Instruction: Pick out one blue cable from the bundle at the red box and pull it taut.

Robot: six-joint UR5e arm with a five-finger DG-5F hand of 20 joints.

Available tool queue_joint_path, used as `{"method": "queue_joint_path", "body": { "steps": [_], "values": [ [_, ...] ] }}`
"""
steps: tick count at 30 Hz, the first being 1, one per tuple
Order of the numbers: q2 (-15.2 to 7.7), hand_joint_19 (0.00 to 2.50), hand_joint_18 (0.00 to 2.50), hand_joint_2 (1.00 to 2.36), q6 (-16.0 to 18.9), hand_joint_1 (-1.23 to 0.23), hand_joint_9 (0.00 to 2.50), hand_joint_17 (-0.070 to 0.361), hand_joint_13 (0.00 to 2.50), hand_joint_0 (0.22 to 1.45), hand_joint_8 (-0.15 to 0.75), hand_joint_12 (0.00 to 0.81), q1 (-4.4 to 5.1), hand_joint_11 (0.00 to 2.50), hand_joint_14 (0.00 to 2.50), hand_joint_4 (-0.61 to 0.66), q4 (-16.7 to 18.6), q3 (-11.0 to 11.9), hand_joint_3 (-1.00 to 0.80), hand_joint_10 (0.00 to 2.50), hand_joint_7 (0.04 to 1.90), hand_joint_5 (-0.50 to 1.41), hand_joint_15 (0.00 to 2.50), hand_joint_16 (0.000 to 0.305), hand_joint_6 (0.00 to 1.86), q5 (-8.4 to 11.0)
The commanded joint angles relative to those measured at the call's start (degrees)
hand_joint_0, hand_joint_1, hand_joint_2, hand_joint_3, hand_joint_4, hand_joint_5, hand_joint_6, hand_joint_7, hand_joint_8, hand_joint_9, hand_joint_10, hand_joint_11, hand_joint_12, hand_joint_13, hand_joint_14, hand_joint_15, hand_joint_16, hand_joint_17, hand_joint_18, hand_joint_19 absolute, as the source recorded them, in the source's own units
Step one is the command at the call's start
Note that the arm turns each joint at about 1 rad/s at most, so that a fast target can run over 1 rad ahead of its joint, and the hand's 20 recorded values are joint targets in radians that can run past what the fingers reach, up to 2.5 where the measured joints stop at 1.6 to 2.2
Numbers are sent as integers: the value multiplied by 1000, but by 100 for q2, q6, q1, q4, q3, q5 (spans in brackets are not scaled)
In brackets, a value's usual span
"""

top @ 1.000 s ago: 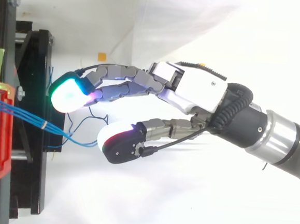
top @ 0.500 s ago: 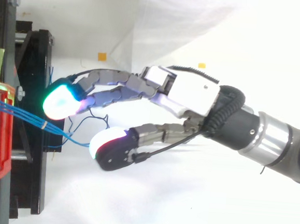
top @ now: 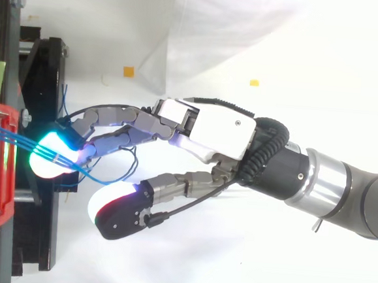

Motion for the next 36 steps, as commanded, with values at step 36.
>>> {"method": "queue_joint_path", "body": {
  "steps": [36],
  "values": [
    [0, 584, 489, 1006, 846, -658, 676, 108, 629, 568, 189, 310, -52, 343, 13, 177, 71, 20, -438, 14, 932, -154, 297, 48, 504, -276]
  ]
}}
